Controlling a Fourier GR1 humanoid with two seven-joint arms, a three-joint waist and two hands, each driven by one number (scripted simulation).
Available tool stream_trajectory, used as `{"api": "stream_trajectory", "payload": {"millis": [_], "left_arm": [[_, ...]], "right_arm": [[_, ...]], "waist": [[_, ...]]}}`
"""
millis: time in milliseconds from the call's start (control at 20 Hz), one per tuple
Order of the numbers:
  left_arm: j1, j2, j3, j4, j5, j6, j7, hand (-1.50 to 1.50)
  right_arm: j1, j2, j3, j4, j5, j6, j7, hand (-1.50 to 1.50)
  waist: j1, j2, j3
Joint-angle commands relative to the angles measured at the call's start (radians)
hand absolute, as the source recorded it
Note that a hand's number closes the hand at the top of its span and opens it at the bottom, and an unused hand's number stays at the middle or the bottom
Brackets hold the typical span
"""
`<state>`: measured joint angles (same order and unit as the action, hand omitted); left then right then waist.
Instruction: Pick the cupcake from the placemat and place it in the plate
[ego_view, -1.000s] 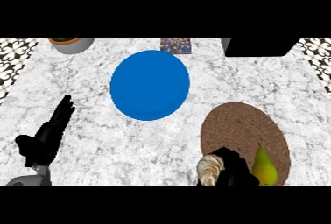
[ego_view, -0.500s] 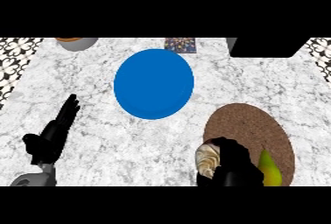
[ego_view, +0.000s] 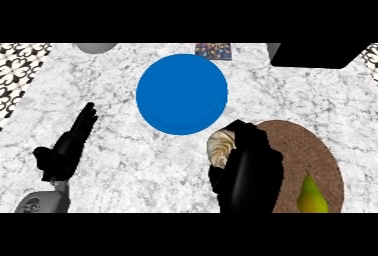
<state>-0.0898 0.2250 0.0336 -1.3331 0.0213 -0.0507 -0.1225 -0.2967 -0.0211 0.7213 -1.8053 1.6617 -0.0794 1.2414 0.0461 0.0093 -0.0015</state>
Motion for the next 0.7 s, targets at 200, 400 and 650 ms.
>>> {"api": "stream_trajectory", "payload": {"millis": [200,400,650], "left_arm": [[-0.027,-0.005,-0.021,0.006,-0.014,-0.012,0.000,0.00],[-0.044,-0.004,-0.019,0.015,-0.010,-0.017,0.016,0.00],[-0.055,-0.014,-0.024,0.041,-0.020,-0.015,-0.018,0.00]], "right_arm": [[-0.295,0.020,-0.143,0.262,-0.216,-0.084,0.212,1.50],[-0.414,0.020,-0.241,0.415,-0.310,-0.125,0.161,1.50],[-0.512,0.020,-0.292,0.611,-0.361,-0.233,0.130,1.50]], "waist": [[0.034,0.008,0.001],[0.044,0.012,0.001],[0.059,0.020,0.000]]}}
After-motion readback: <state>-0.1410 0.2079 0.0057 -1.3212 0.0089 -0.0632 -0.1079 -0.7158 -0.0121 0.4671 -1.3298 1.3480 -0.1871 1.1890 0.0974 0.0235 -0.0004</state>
